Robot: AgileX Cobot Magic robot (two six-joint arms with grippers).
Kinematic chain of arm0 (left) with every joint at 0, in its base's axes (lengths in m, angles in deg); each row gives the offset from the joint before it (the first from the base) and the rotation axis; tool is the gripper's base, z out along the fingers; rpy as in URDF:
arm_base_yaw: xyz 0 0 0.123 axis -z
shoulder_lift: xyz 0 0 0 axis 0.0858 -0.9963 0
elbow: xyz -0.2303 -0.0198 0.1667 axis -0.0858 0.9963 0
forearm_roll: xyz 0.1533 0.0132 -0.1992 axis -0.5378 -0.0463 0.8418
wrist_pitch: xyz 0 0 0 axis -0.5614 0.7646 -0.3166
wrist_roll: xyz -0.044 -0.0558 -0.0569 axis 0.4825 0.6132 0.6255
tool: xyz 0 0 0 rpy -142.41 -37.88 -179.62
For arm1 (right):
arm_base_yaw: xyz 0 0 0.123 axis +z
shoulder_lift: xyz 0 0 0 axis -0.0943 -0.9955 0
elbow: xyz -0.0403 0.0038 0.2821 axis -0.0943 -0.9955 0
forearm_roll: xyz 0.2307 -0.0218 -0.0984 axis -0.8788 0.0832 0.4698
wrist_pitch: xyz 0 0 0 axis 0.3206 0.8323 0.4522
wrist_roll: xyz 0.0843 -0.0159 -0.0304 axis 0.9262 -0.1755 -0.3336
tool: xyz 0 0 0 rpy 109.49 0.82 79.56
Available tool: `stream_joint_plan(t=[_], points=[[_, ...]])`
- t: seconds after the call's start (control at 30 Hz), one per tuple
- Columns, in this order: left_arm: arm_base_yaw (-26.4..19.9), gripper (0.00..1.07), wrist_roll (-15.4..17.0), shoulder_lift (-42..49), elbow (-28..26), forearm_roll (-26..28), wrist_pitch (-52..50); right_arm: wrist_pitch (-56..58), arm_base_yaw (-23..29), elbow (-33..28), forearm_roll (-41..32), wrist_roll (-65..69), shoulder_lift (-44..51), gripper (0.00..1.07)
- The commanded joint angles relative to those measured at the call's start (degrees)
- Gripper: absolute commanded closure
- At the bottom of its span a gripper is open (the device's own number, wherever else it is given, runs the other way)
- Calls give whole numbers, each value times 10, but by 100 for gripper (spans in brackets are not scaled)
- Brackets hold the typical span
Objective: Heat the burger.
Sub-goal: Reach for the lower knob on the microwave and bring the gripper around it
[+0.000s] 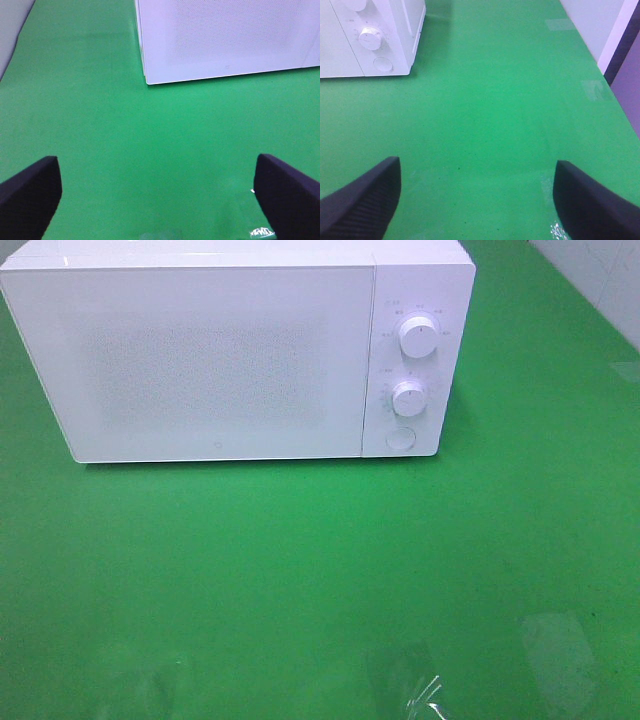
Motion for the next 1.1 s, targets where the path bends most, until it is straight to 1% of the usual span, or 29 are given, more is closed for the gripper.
stream_joint_plan(t=[0.03, 1.1], points=[[-2, 3, 3, 17, 2, 5, -5, -7, -3, -1, 1, 1, 15, 33], [-2, 3, 3, 16, 2, 5, -5, -7, -3, -1, 1, 1, 15, 33]])
